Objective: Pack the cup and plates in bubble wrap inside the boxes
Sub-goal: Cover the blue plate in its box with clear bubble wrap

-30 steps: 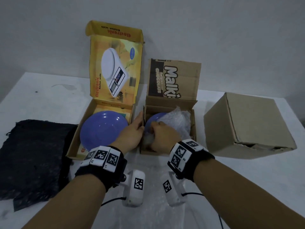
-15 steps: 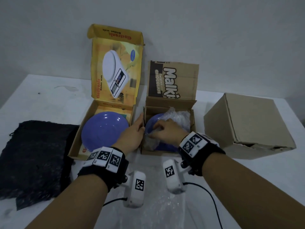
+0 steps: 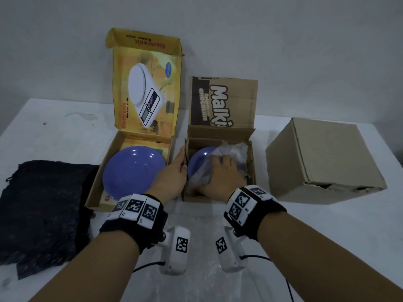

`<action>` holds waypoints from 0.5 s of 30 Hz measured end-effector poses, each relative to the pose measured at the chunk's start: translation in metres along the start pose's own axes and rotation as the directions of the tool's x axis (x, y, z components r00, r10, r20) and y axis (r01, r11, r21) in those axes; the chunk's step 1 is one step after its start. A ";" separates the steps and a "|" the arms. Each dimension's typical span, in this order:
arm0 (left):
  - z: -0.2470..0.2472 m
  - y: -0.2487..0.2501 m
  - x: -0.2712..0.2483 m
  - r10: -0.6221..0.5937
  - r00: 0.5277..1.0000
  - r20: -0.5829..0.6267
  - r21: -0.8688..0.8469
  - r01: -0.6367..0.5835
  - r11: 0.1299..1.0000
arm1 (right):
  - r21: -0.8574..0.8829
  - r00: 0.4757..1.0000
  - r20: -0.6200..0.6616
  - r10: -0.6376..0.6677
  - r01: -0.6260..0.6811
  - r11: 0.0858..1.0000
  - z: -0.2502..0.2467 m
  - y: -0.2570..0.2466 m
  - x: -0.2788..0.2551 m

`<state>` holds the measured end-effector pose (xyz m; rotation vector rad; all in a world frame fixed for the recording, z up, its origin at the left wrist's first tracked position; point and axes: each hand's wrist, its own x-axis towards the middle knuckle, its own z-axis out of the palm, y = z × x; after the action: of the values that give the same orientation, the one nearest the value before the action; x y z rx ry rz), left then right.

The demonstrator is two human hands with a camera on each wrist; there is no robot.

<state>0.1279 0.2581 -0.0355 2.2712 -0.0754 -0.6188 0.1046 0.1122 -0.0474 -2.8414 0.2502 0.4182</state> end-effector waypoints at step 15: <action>0.002 -0.012 -0.003 0.029 0.996 0.081 -0.124 -0.019 0.992 | 0.022 0.771 0.304 -0.560 0.582 0.813 0.018 0.031 -0.105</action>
<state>0.1233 0.2661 -0.0438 2.1223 -0.1020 -0.6864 -0.0060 0.1011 -0.0393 -2.6788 -0.6936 0.7093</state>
